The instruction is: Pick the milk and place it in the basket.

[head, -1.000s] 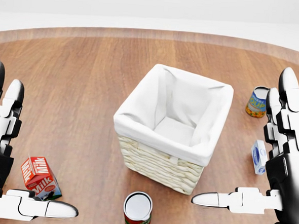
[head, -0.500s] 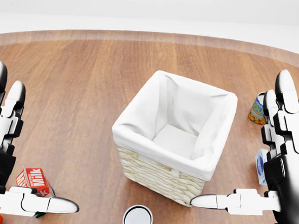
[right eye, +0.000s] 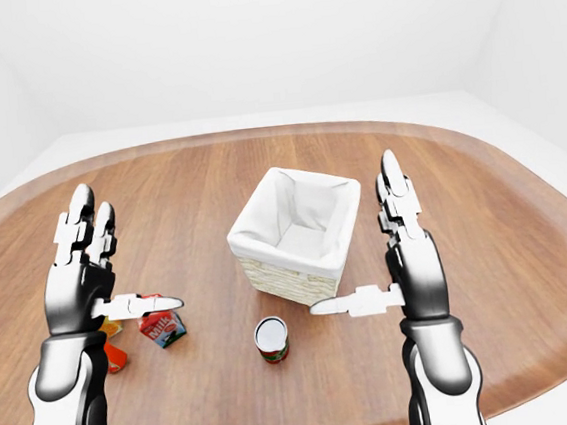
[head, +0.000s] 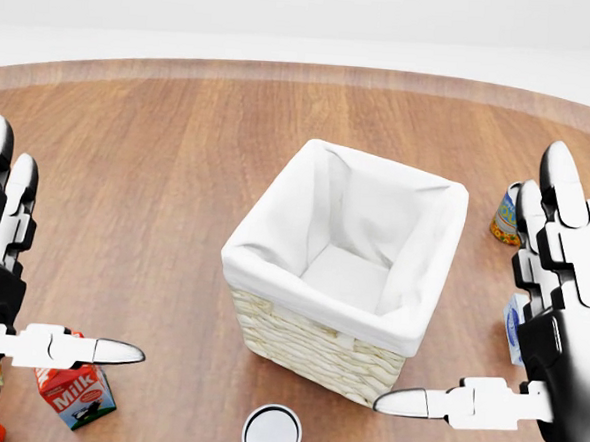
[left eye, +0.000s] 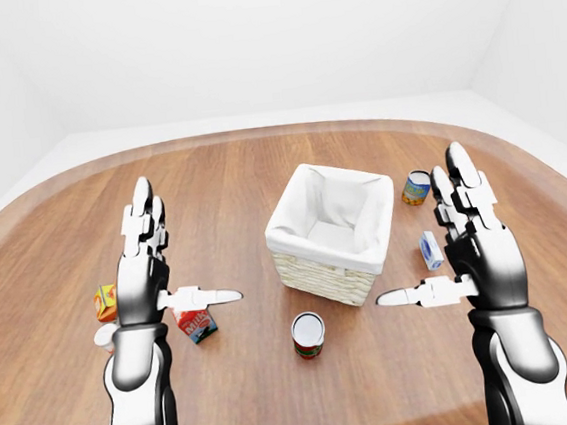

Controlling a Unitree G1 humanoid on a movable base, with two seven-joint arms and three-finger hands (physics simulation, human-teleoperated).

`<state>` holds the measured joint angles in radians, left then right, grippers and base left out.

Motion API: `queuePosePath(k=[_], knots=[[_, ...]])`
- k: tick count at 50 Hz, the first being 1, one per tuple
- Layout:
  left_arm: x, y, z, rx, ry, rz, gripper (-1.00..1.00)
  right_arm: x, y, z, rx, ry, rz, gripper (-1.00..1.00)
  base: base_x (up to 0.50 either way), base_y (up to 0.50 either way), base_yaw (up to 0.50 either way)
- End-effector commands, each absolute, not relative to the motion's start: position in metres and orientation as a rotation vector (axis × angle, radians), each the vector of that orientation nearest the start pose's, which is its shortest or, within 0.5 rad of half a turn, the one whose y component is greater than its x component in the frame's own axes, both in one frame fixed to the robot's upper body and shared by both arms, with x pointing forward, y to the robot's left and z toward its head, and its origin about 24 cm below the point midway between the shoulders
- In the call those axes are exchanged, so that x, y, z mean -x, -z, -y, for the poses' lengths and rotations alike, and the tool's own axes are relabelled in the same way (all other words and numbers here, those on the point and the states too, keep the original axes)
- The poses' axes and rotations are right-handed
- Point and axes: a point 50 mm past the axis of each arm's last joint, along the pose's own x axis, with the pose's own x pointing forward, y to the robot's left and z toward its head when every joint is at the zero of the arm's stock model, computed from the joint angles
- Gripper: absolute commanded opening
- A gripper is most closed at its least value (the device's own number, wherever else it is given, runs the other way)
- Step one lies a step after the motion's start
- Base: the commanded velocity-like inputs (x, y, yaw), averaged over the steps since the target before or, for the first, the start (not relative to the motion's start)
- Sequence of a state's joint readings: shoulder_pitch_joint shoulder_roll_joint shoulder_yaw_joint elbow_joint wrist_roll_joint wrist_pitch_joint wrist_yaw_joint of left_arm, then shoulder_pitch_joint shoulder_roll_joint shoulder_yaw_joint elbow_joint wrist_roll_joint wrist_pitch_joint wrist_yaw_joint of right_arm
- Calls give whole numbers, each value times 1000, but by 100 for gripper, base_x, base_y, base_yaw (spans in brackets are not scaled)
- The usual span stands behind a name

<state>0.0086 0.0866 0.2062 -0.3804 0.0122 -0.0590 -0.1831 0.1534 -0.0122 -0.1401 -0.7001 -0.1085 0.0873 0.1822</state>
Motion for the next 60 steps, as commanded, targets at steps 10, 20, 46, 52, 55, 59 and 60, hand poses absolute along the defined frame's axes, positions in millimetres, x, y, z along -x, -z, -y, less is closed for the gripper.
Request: queuePosePath(k=[10, 20, 46, 52, 55, 59, 60], knots=[[-269, -108, -237, -378, -167, 244, 100, -196, -158, 178, 216, 19, 438, 100, 0, 0, 0], [-270, -79, -239, -513, -134, 99, 100, -196, -157, 178, 218, 23, 436, 100, 0, 0, 0], [-275, -61, -244, -520, -138, 14, 100, -197, -156, 179, 218, 26, 437, 100, 0, 0, 0], [-279, -54, -246, -519, -147, -21, 100, -197, -156, 179, 217, 26, 437, 100, 0, 0, 0], [-280, -52, -247, -519, -152, -28, 100, -197, -157, 179, 217, 26, 437, 100, 0, 0, 0], [-281, -49, -248, -522, -157, -42, 100, -197, -156, 179, 217, 26, 438, 100, 0, 0, 0], [-282, -49, -249, -523, -159, -44, 100, -197, -156, 179, 217, 26, 438, 100, 0, 0, 0]])
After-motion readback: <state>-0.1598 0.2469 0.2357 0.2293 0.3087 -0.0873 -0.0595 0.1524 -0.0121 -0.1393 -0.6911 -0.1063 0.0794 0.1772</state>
